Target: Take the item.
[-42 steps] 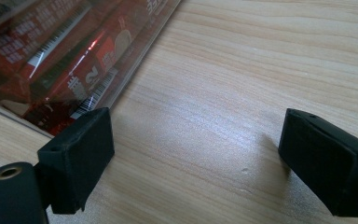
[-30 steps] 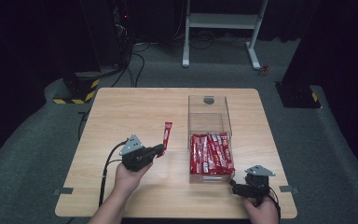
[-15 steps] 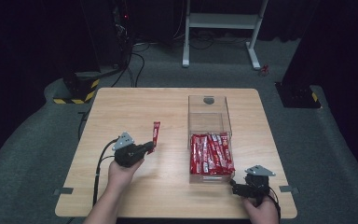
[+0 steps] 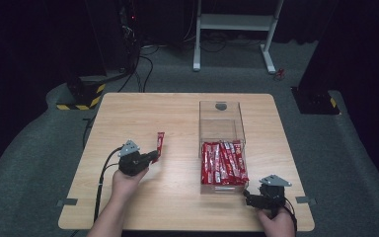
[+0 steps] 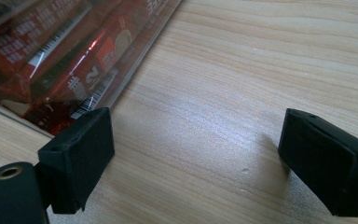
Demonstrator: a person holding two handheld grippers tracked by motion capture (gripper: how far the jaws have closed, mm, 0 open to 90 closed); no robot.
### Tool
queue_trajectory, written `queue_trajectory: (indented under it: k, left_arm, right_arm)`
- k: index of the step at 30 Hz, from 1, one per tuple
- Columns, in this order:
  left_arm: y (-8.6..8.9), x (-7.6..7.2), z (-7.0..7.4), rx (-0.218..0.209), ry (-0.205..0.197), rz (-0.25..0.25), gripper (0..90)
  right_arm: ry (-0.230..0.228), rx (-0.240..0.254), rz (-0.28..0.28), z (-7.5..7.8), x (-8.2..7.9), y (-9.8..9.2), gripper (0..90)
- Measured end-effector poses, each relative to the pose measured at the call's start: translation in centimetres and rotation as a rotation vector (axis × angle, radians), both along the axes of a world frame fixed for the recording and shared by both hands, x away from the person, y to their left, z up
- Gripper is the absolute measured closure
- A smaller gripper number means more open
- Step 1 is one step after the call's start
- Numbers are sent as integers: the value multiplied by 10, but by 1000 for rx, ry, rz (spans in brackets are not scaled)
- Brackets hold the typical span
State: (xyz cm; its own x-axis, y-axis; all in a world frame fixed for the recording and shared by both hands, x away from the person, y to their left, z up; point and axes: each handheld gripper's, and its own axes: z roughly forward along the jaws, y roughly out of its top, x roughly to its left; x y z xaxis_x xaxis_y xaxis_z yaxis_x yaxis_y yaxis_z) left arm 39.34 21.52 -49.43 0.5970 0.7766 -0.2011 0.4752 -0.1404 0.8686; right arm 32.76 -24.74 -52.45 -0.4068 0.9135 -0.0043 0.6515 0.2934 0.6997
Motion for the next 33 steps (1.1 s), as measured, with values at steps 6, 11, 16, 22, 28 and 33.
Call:
queue_trajectory:
  k: [6,11,16,22,28,33]
  left_arm:
    - [0,3,-7,49,19,9,899]
    - [0,5,-11,60,39,11,900]
    - [0,6,-15,74,54,14,899]
    - [-3,8,-20,103,70,9,899]
    - [-6,8,-22,121,72,2,899]
    - [-6,8,-24,129,89,0,898]
  right_arm:
    - [0,0,0,0,0,0,101]
    - [-1,0,0,0,0,0,102]
    - [1,-1,1,0,0,0,102]
    - [-1,-1,1,0,0,0,106]
    - [-2,-1,3,0,0,0,110]
    - [-2,-1,4,0,-1,0,111]
